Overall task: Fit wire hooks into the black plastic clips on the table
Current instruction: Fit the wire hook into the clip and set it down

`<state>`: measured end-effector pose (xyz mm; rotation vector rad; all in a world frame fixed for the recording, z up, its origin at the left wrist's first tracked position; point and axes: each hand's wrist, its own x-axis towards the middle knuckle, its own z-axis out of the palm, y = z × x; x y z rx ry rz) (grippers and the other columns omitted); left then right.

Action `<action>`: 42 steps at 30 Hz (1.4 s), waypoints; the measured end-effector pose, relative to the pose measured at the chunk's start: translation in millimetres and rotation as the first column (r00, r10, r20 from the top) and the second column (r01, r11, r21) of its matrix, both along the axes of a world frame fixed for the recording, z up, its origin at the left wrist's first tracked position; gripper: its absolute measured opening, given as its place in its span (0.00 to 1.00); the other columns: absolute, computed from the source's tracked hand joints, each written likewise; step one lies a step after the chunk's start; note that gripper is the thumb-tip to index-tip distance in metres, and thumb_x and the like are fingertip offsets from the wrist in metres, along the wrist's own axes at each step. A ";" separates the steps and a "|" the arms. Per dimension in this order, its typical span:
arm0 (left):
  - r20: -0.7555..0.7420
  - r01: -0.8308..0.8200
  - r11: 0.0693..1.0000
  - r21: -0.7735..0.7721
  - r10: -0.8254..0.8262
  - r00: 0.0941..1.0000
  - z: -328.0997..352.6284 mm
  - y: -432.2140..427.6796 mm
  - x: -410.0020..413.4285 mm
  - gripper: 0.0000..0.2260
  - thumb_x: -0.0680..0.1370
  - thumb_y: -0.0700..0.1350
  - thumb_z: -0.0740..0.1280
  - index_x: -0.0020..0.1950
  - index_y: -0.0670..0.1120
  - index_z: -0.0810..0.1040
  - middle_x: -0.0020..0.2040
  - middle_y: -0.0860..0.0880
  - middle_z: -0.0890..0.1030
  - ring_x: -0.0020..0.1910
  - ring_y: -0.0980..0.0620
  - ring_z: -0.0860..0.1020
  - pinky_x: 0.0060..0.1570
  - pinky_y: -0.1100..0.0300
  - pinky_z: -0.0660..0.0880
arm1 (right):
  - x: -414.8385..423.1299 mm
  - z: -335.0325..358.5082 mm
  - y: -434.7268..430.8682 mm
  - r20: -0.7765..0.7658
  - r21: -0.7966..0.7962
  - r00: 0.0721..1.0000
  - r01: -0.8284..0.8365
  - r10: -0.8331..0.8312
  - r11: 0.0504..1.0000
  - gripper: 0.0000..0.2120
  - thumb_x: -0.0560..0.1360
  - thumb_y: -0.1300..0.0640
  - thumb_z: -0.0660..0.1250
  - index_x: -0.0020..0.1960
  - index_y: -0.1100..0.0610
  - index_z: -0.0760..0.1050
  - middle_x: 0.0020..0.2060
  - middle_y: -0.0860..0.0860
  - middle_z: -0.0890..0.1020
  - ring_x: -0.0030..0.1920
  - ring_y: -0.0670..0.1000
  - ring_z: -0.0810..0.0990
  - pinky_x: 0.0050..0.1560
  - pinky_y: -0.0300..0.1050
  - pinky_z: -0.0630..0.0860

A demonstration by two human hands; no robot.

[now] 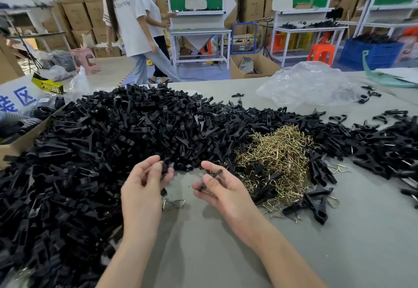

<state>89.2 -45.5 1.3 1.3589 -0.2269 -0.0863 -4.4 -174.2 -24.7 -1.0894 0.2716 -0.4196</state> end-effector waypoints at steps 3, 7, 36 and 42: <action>0.042 0.132 0.987 0.094 -0.136 0.990 -2.2 -8.1 -11.4 0.09 0.81 0.40 0.67 0.55 0.53 0.82 0.49 0.53 0.86 0.50 0.55 0.85 0.49 0.62 0.79 | -1.9 3.9 0.3 0.000 -0.036 1.000 0.008 -0.008 0.999 0.15 0.81 0.64 0.65 0.66 0.55 0.75 0.53 0.61 0.79 0.53 0.52 0.85 0.54 0.46 0.82; 0.064 0.212 0.961 0.179 -0.226 0.972 -2.5 -14.2 -24.4 0.11 0.80 0.39 0.68 0.54 0.55 0.82 0.49 0.54 0.85 0.50 0.55 0.84 0.50 0.62 0.79 | -3.8 9.0 -1.7 -0.011 -0.070 0.998 0.054 -0.055 0.996 0.14 0.80 0.64 0.68 0.63 0.52 0.77 0.56 0.61 0.82 0.52 0.53 0.86 0.50 0.46 0.83; 0.186 0.271 0.912 0.309 -0.338 0.923 3.6 -12.4 -34.5 0.12 0.81 0.39 0.67 0.54 0.55 0.83 0.46 0.60 0.85 0.47 0.63 0.83 0.44 0.75 0.73 | -7.5 15.1 -0.9 -0.017 -0.221 0.990 0.136 -0.143 0.966 0.20 0.78 0.65 0.69 0.67 0.49 0.77 0.47 0.56 0.84 0.46 0.50 0.86 0.48 0.45 0.83; 0.244 0.243 0.913 0.327 -0.330 0.912 4.7 -11.8 -35.6 0.13 0.80 0.38 0.66 0.53 0.57 0.83 0.48 0.56 0.84 0.48 0.59 0.82 0.44 0.74 0.73 | -8.5 17.0 -2.9 -0.011 -0.228 0.990 0.136 -0.142 0.964 0.21 0.77 0.65 0.71 0.65 0.47 0.78 0.39 0.47 0.81 0.43 0.46 0.85 0.50 0.47 0.84</action>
